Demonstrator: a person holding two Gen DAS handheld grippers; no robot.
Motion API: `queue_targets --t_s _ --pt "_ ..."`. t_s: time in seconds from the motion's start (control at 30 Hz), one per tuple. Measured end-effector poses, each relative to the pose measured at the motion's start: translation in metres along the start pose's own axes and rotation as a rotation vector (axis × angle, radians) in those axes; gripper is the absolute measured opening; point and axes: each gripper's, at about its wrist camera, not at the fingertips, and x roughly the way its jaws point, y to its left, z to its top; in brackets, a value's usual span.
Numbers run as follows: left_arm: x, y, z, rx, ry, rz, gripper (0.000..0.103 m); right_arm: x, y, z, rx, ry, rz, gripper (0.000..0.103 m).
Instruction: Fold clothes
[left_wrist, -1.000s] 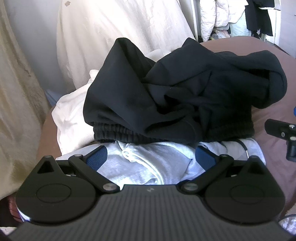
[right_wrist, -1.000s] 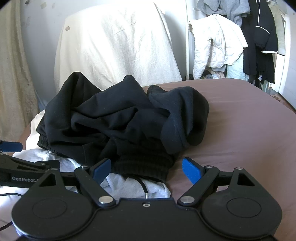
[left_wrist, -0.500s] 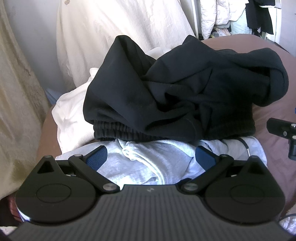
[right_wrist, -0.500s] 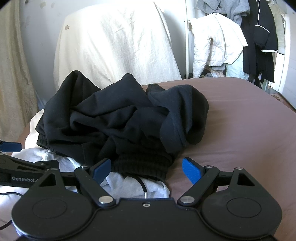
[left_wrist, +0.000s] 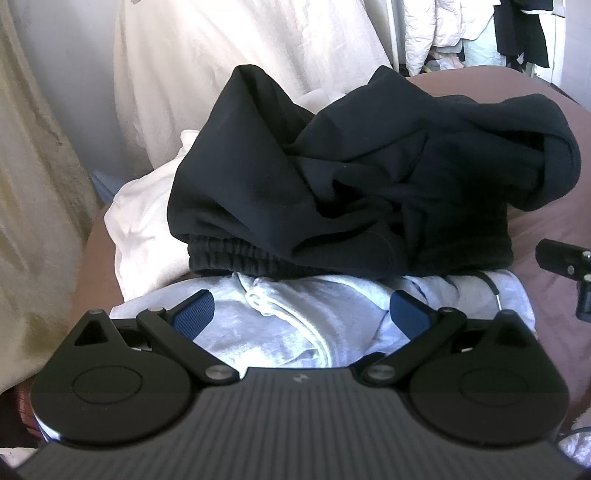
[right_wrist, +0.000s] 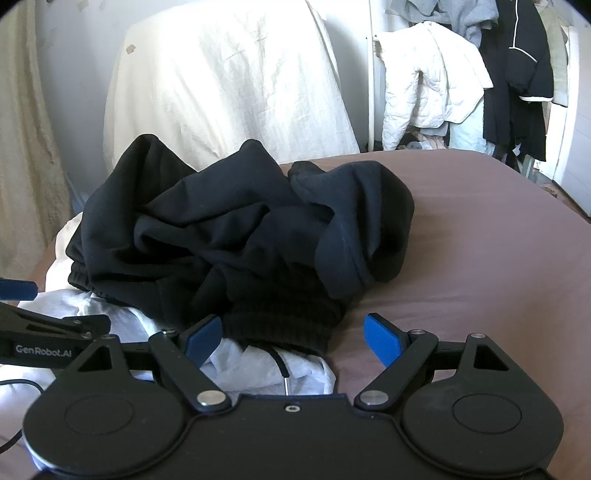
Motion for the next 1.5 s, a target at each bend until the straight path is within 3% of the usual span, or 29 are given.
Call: queue_targets --t_s 0.33,0.5,0.93,1.2,1.33,1.5 --pt "0.0 0.001 0.0 -0.008 0.005 0.002 0.103 0.002 -0.001 -0.001 -0.002 0.006 -0.006 0.088" --pt "0.003 0.011 0.001 -0.048 0.007 -0.038 0.103 0.002 0.0 -0.001 -0.002 0.007 -0.008 0.088" --pt "0.005 0.012 0.002 -0.05 0.015 -0.02 0.103 0.004 -0.001 -0.001 -0.005 0.012 -0.005 0.088" --pt "0.0 0.02 0.005 -0.078 -0.046 -0.018 0.103 -0.011 -0.006 0.003 -0.016 -0.086 0.117 0.088" --pt "-0.006 0.031 0.014 -0.089 -0.092 -0.022 0.103 -0.01 -0.01 0.015 -0.062 -0.137 0.107 0.089" --pt "-0.014 0.047 0.055 0.019 -0.185 0.044 0.103 -0.002 -0.033 0.043 -0.034 -0.166 0.12 0.09"
